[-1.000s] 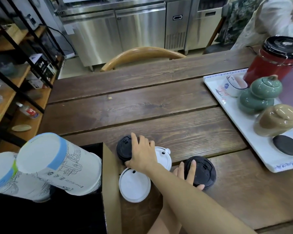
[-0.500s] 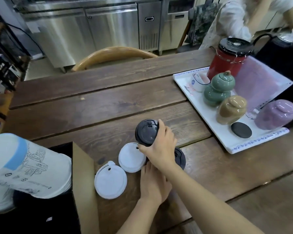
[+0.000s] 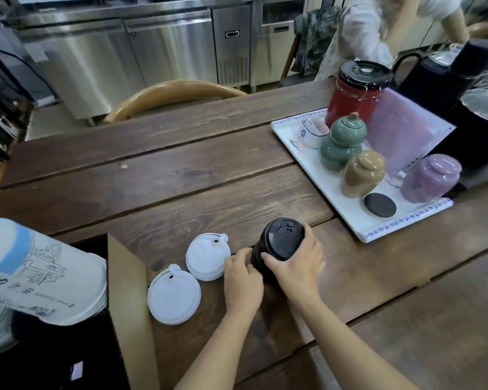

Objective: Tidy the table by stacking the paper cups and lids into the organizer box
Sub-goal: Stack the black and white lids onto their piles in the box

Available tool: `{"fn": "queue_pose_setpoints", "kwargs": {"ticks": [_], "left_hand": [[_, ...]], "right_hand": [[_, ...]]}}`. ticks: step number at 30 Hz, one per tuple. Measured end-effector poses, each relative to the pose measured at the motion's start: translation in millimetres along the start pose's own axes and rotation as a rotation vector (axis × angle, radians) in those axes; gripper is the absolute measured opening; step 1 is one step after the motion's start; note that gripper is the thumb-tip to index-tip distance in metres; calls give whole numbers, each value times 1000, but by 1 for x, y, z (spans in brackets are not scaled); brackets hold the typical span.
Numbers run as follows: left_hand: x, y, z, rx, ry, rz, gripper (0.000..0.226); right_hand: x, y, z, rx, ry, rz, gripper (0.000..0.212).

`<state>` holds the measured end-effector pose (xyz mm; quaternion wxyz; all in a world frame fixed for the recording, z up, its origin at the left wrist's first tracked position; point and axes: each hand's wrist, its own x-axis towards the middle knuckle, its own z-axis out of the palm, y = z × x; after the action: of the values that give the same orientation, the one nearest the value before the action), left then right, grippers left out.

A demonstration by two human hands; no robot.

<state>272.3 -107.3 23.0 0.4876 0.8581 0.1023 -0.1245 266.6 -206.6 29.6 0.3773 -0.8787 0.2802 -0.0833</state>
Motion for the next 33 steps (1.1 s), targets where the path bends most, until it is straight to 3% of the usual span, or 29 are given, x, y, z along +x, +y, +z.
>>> {"fn": "queue_pose_setpoints", "kwargs": {"ticks": [6,11,14,17,19,21,24,29,33], "left_hand": [[10,6,-5,-219,103,-126,21],[17,11,-2,-313,3,-183,31],[20,12,-2,-322,-81,-221,52],[22,15,-3,-307,-117,-257,69],[23,15,-3,-321,-151,-285,63],[23,17,-1,-377,-197,-318,41],[22,21,-2,-429,-234,-359,23],[23,24,-9,-587,-292,-459,32],[21,24,-12,-614,-235,-438,36]], "right_hand": [[-5,11,7,-126,-83,-51,106],[-7,20,10,-166,-152,-104,112],[-7,25,6,22,-215,-79,111],[-1,30,2,258,-186,114,96],[7,31,1,162,-203,176,75],[11,29,3,82,-248,179,58],[12,25,4,250,-296,164,39],[10,19,-4,670,-337,316,28],[11,18,-9,803,-384,329,32]]}}
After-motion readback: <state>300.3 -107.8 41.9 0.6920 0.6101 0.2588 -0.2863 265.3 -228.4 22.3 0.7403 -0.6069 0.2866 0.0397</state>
